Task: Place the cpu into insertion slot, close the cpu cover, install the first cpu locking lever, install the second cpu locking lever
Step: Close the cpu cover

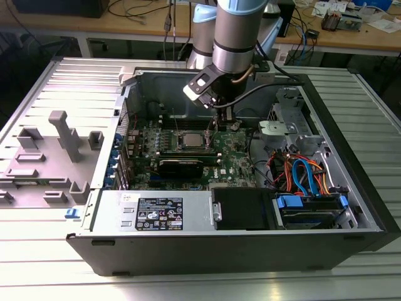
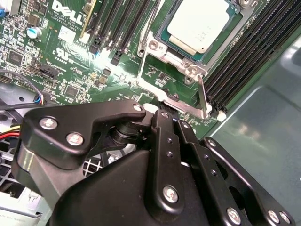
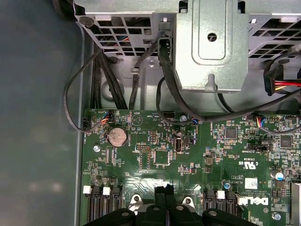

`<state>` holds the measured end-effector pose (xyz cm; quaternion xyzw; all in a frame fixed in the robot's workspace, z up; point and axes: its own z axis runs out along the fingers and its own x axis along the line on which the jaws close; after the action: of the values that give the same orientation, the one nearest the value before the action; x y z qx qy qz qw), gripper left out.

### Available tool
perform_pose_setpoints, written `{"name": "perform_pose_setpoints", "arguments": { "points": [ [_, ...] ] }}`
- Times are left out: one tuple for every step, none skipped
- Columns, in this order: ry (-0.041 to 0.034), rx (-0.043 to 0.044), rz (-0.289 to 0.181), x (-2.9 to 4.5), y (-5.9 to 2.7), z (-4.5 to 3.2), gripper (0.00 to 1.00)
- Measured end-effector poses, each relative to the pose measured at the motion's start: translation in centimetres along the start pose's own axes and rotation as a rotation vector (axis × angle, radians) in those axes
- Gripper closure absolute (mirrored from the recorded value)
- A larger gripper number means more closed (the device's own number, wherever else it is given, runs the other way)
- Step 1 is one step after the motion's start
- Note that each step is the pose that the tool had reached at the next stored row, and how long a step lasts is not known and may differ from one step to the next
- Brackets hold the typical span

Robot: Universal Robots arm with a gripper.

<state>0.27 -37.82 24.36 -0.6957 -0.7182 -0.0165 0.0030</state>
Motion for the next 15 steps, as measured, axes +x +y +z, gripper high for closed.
{"name": "perform_pose_setpoints", "arguments": {
  "points": [
    [0.0, 0.0, 0.0, 0.0, -0.03, 0.0, 0.89],
    [0.0, 0.0, 0.0, 0.0, -0.06, 0.0, 0.89],
    [0.0, 0.0, 0.0, 0.0, -0.07, 0.0, 0.89],
    [0.0, 0.0, 0.0, 0.0, -0.08, 0.0, 0.89],
    [0.0, 0.0, 0.0, 0.0, -0.11, 0.0, 0.89],
    [0.0, 0.0, 0.0, 0.0, -0.12, 0.0, 0.89],
    [0.0, 0.0, 0.0, 0.01, -0.15, 0.0, 0.89],
    [0.0, 0.0, 0.0, 0.01, -0.19, -0.01, 0.89],
    [0.0, 0.0, 0.0, 0.01, -0.2, 0.0, 0.89],
    [0.0, 0.0, 0.0, 0.01, -0.22, 0.0, 0.89],
    [0.0001, 0.0, 0.0, 0.01, -0.24, 0.0, 0.89],
    [0.0, 0.0, 0.0, 0.01, -0.25, -0.01, 0.89],
    [0.0, 0.0, 0.0, 0.01, -0.37, -0.01, 0.89],
    [0.0, 0.0, 0.0, 0.01, -0.47, -0.01, 0.89],
    [0.0, 0.0, 0.0, 0.02, -0.48, -0.01, 0.89]
  ]
}}
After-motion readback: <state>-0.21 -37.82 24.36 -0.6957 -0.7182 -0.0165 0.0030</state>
